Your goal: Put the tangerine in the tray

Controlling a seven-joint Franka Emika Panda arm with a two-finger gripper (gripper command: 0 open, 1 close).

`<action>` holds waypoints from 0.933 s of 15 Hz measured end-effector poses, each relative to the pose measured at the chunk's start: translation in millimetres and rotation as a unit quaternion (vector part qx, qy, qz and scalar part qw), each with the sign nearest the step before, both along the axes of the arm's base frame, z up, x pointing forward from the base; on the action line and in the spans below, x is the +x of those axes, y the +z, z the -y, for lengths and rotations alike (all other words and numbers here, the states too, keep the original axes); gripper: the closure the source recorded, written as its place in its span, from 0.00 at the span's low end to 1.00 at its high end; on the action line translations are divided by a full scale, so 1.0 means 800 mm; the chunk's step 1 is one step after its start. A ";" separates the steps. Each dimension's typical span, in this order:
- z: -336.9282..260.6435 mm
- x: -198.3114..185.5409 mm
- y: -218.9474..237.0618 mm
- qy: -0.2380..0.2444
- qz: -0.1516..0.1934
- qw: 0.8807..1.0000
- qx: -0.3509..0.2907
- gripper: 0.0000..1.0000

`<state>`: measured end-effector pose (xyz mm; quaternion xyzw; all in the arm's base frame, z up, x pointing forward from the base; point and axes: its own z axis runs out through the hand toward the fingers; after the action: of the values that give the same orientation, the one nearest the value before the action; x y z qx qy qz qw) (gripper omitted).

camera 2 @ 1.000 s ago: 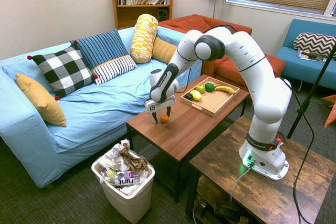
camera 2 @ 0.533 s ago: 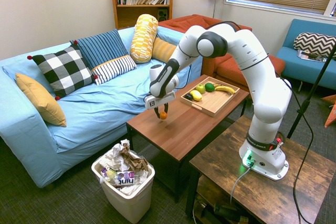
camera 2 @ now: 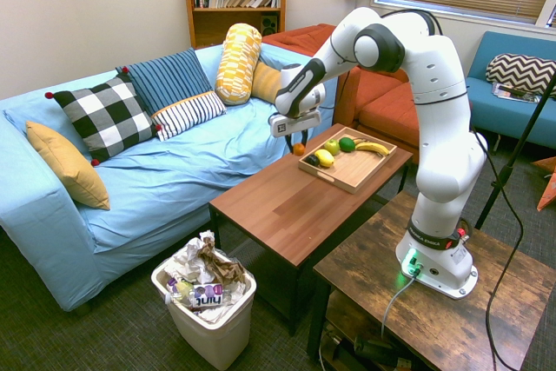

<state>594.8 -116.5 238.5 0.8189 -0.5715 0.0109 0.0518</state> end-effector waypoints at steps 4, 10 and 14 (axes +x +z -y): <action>0.149 -0.052 -0.044 -0.075 -0.035 0.997 -0.012 1.00; 0.251 -0.090 -0.140 -0.122 -0.067 0.989 -0.042 1.00; 0.260 -0.090 -0.182 -0.134 -0.076 0.987 -0.040 0.00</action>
<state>522.6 -324.3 92.6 0.7304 -0.6698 -0.0353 0.1291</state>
